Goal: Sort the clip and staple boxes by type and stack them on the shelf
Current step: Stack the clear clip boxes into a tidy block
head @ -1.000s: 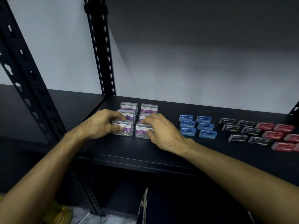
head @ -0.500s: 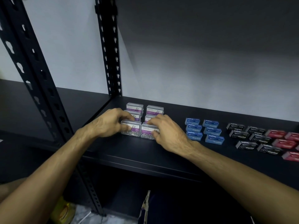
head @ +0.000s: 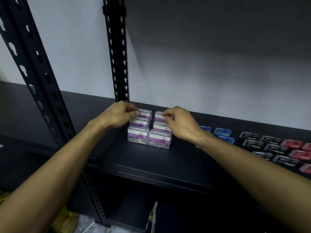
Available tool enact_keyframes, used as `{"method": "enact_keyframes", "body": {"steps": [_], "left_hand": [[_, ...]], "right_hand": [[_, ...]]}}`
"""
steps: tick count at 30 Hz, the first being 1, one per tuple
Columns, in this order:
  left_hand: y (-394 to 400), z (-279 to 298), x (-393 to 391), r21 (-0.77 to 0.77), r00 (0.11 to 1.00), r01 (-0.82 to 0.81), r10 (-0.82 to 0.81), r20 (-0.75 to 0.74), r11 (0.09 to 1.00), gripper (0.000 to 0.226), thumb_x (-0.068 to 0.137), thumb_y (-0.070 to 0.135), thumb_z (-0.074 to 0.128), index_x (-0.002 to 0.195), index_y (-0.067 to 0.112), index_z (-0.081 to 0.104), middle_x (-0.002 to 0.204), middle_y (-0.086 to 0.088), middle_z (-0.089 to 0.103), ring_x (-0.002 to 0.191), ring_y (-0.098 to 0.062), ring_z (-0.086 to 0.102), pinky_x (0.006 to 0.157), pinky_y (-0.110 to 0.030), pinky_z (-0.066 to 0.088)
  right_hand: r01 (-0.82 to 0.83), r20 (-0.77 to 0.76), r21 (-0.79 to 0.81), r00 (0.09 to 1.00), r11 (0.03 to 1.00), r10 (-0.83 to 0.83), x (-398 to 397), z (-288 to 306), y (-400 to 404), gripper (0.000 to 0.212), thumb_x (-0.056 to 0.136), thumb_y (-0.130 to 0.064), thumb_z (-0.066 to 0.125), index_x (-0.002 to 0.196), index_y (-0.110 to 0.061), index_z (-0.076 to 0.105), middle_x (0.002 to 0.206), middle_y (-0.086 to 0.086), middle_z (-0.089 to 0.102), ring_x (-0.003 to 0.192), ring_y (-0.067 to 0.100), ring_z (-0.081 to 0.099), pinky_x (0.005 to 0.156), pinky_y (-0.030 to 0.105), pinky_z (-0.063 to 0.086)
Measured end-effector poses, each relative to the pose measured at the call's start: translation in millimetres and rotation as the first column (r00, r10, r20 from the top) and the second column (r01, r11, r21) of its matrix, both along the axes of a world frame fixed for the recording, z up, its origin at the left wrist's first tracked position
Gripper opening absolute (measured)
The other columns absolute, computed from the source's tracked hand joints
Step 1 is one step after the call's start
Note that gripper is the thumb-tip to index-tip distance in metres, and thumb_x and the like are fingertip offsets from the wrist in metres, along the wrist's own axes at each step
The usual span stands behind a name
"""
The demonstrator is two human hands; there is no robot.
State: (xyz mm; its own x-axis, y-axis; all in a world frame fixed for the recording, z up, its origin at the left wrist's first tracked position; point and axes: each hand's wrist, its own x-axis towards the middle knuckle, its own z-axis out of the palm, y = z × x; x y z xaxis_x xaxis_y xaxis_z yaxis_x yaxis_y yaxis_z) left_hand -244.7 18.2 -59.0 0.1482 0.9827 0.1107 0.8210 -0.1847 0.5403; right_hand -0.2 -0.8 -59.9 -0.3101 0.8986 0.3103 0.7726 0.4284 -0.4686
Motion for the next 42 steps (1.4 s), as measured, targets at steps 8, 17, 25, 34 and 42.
{"method": "enact_keyframes", "body": {"steps": [8,17,25,34,42], "left_hand": [[9,-9,7,-0.166,0.989,0.098,-0.078,0.125,0.981,0.022,0.099,0.037,0.055,0.100,0.029,0.075,0.090,0.004,0.075,0.083,-0.021,0.070,0.075,-0.042,0.059],[4,-8,11,-0.190,0.985,0.142,-0.121,0.120,0.971,0.023,0.098,0.040,0.054,0.104,0.028,0.074,0.086,0.000,0.070,0.074,-0.014,0.060,0.058,-0.031,0.053],[-8,9,-1,-0.335,0.975,0.204,-0.222,-0.015,0.920,0.075,0.076,0.065,0.070,0.141,0.041,0.042,0.115,0.009,0.066,0.088,-0.018,0.068,0.066,-0.030,0.056],[-5,-4,17,-0.367,0.954,0.272,-0.299,-0.017,0.889,0.059,0.073,0.016,0.086,0.123,0.025,0.054,0.105,-0.010,0.067,0.087,-0.033,0.067,0.071,-0.040,0.059],[9,-6,19,-0.354,0.947,0.293,-0.320,-0.019,0.888,0.057,0.073,0.018,0.086,0.120,0.026,0.055,0.095,-0.002,0.068,0.076,-0.016,0.065,0.071,-0.035,0.059]], "right_hand": [[-0.061,-0.003,-0.305,0.998,0.950,0.063,-4,1,16,0.028,0.101,-0.018,0.052,0.124,-0.019,0.066,0.132,0.000,0.062,0.111,0.011,0.058,0.092,0.028,0.049],[-0.112,-0.029,-0.296,0.994,0.948,0.109,1,-5,16,0.027,0.099,-0.023,0.055,0.123,-0.025,0.067,0.131,-0.006,0.063,0.113,0.005,0.055,0.096,0.025,0.042],[-0.178,0.107,-0.394,0.966,0.902,0.237,4,0,8,0.092,0.068,-0.057,0.079,0.146,-0.032,0.037,0.135,-0.016,0.051,0.108,0.002,0.052,0.090,0.022,0.040],[-0.147,0.301,-0.281,0.925,0.948,0.233,-1,-3,8,0.079,0.078,-0.031,0.080,0.146,-0.022,0.039,0.146,0.001,0.048,0.126,0.018,0.050,0.092,0.026,0.039],[-0.141,0.301,-0.276,0.927,0.951,0.225,2,-3,11,0.080,0.078,-0.033,0.080,0.146,-0.023,0.040,0.148,0.001,0.046,0.130,0.019,0.047,0.099,0.031,0.040]]}}
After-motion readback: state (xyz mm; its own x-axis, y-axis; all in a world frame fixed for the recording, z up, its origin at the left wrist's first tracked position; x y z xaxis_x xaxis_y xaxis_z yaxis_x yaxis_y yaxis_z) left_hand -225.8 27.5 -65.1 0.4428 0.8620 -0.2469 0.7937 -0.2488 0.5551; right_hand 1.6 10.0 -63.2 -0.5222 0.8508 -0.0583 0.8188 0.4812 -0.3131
